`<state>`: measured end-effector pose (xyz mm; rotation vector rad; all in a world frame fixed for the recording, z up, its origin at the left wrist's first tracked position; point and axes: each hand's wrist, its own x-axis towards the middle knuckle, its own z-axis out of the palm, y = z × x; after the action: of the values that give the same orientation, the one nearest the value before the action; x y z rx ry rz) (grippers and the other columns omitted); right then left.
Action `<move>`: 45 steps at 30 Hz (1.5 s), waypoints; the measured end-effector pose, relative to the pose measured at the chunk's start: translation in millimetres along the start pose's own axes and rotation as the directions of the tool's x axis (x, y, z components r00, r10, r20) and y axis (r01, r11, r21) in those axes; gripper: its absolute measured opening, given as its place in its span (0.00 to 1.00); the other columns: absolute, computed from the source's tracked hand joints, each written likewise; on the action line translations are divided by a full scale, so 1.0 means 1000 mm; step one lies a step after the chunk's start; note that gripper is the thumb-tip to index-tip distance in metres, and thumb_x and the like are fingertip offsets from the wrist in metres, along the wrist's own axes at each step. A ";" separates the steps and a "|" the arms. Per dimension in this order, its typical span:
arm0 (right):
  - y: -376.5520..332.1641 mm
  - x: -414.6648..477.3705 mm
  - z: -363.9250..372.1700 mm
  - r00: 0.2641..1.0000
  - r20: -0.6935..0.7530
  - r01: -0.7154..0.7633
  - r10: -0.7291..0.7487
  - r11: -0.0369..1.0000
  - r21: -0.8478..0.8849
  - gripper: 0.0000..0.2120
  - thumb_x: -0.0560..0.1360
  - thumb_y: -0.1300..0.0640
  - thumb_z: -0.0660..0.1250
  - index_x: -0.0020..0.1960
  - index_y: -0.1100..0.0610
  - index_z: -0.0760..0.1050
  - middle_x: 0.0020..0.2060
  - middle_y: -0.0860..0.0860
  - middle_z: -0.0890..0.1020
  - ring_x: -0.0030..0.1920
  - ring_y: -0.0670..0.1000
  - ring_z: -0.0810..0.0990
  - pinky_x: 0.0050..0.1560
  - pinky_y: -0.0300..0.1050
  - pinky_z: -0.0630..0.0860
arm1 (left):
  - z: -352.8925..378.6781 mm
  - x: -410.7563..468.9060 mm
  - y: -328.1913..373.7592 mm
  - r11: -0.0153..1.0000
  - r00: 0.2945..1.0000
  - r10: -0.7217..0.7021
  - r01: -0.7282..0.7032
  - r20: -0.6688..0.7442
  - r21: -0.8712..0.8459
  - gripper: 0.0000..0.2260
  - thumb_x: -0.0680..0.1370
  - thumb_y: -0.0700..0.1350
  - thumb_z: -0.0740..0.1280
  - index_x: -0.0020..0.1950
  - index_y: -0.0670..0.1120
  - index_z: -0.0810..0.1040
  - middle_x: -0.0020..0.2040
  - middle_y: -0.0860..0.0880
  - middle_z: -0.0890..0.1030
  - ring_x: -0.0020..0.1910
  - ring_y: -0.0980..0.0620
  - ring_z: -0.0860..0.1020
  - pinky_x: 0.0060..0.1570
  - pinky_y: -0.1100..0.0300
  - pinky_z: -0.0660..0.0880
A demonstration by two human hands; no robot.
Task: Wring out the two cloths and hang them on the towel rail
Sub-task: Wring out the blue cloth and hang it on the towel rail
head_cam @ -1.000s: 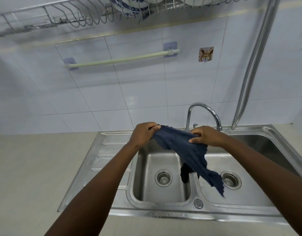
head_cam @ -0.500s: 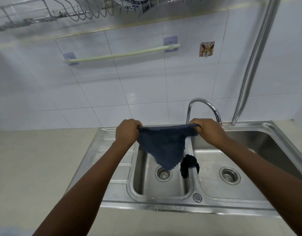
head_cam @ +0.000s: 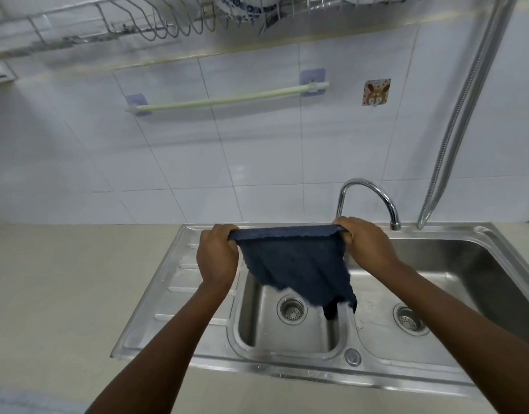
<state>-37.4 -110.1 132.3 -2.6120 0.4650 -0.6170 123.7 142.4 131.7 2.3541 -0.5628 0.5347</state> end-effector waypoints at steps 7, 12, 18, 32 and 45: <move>-0.046 0.069 -0.018 0.990 0.127 -0.070 0.056 0.992 0.105 0.10 0.77 0.55 0.58 0.45 0.45 0.77 0.36 0.48 0.83 0.38 0.52 0.80 0.39 0.47 0.75 | -0.040 0.070 -0.036 0.944 0.936 -0.120 0.005 0.330 0.329 0.10 0.78 0.44 0.60 0.48 0.49 0.81 0.46 0.47 0.84 0.45 0.46 0.81 0.43 0.58 0.75; -0.108 0.144 -0.035 0.960 0.184 -0.279 0.210 0.694 0.664 0.12 0.75 0.67 0.63 0.49 0.54 0.81 0.31 0.53 0.79 0.30 0.52 0.78 0.30 0.41 0.80 | -0.084 0.140 -0.026 0.835 0.861 -0.271 0.432 0.430 -0.340 0.10 0.78 0.38 0.60 0.52 0.45 0.81 0.37 0.45 0.82 0.34 0.49 0.81 0.32 0.63 0.74; -0.168 0.243 -0.057 0.975 0.081 -0.178 0.207 0.507 0.844 0.11 0.78 0.66 0.59 0.46 0.56 0.78 0.46 0.55 0.81 0.48 0.53 0.81 0.45 0.39 0.78 | -0.124 0.246 -0.012 0.405 0.880 -0.236 0.475 0.413 -0.781 0.06 0.80 0.37 0.62 0.53 0.46 0.77 0.49 0.43 0.82 0.48 0.50 0.81 0.40 0.66 0.79; -0.169 0.366 -0.025 0.979 0.201 -0.006 0.042 0.985 -0.174 0.18 0.78 0.58 0.50 0.59 0.44 0.73 0.58 0.51 0.76 0.58 0.57 0.75 0.62 0.52 0.67 | -0.052 0.395 -0.048 0.966 0.838 0.227 -0.258 0.496 -0.008 0.18 0.82 0.41 0.55 0.72 0.49 0.65 0.67 0.40 0.71 0.61 0.42 0.73 0.63 0.48 0.73; -0.154 0.388 -0.013 0.970 -0.201 -0.009 -0.138 0.803 -0.596 0.15 0.75 0.45 0.64 0.46 0.56 0.81 0.50 0.59 0.76 0.50 0.62 0.71 0.45 0.51 0.68 | -0.042 0.442 -0.051 0.948 0.983 -0.081 0.024 0.167 0.319 0.23 0.72 0.63 0.66 0.52 0.44 0.78 0.45 0.45 0.80 0.48 0.43 0.78 0.50 0.50 0.77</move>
<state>318.7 -138.6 348.4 -3.1718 0.7475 -0.9384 505.3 94.1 360.1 2.7343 -0.5232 0.4155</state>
